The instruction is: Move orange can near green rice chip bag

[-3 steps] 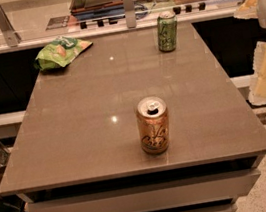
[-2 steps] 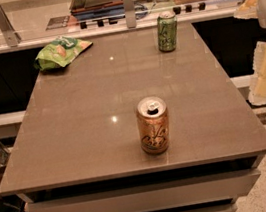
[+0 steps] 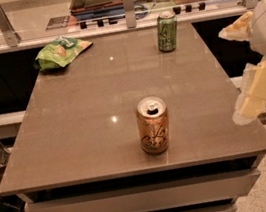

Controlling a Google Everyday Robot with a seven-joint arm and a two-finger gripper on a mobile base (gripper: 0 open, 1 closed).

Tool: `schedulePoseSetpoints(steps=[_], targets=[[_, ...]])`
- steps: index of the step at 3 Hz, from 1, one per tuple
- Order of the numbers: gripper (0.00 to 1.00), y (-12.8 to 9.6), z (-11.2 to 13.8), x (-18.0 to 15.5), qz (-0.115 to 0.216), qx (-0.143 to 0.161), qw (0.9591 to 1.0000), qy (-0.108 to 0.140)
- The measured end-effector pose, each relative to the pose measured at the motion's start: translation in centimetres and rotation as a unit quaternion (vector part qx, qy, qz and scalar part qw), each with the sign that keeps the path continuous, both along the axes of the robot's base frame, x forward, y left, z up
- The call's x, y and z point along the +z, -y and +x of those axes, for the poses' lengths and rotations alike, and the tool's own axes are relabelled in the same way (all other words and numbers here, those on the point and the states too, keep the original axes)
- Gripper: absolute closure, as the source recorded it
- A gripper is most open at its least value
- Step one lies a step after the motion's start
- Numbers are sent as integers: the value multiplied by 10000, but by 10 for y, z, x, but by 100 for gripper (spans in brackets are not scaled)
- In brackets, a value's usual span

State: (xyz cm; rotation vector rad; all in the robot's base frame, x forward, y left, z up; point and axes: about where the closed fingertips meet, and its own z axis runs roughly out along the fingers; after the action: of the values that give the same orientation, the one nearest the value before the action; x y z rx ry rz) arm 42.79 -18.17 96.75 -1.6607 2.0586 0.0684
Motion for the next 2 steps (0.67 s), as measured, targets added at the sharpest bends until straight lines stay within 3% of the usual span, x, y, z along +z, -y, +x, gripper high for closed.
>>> schedulePoseSetpoints(steps=[1, 2], targets=[[0, -23, -4, -26, 812, 209, 9965, 13], [0, -48, -4, -46, 1541, 348, 9874, -41]])
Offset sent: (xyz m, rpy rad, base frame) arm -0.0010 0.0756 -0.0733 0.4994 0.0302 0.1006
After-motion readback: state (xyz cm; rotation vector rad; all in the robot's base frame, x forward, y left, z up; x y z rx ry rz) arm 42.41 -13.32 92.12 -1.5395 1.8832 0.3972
